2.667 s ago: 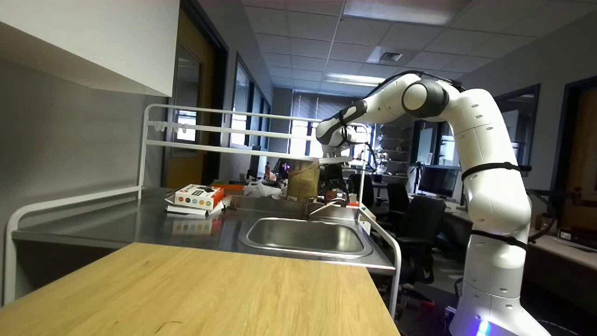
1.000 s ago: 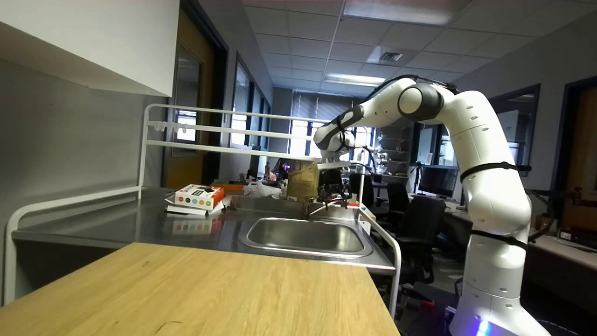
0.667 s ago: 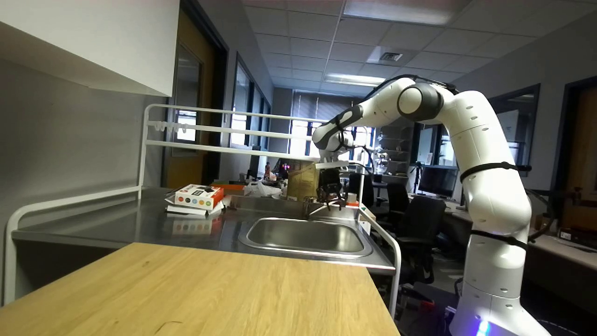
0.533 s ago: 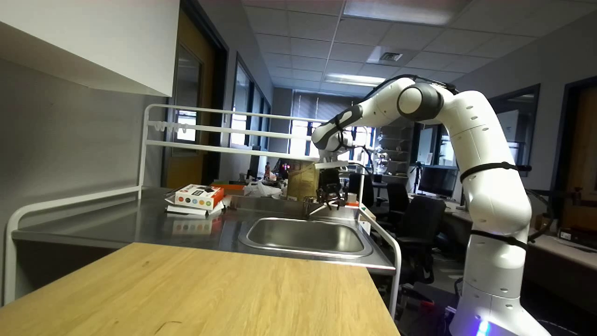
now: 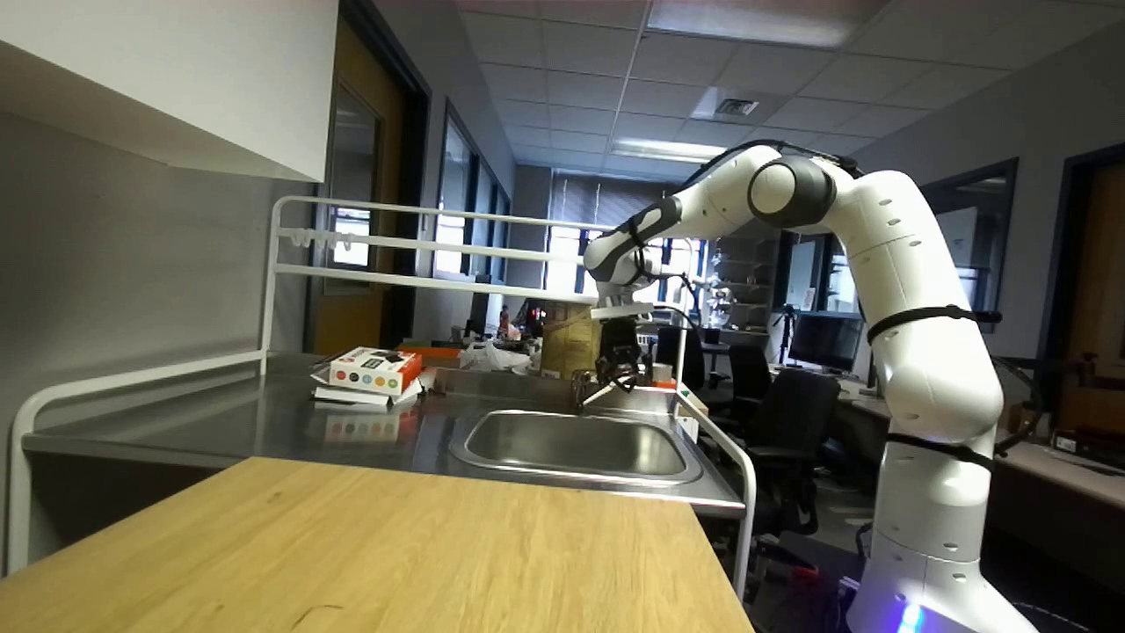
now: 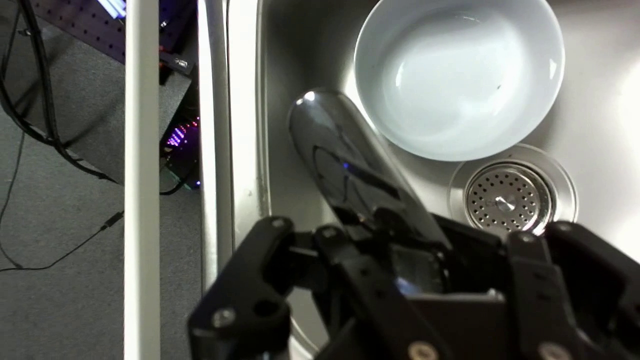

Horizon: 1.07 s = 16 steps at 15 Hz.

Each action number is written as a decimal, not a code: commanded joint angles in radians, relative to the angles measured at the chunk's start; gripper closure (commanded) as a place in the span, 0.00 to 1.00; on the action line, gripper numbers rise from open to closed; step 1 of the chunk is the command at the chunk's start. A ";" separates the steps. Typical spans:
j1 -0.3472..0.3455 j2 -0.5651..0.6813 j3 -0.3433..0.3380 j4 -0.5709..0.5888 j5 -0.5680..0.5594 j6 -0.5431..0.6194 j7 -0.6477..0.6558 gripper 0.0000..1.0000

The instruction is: Slide the spout to the left

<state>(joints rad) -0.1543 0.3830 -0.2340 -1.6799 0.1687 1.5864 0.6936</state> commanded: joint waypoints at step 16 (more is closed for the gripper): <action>0.045 0.295 0.026 0.649 -0.129 -0.490 0.112 0.96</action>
<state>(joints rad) -0.0746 0.6195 -0.2103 -1.2210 0.0541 1.2176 0.8146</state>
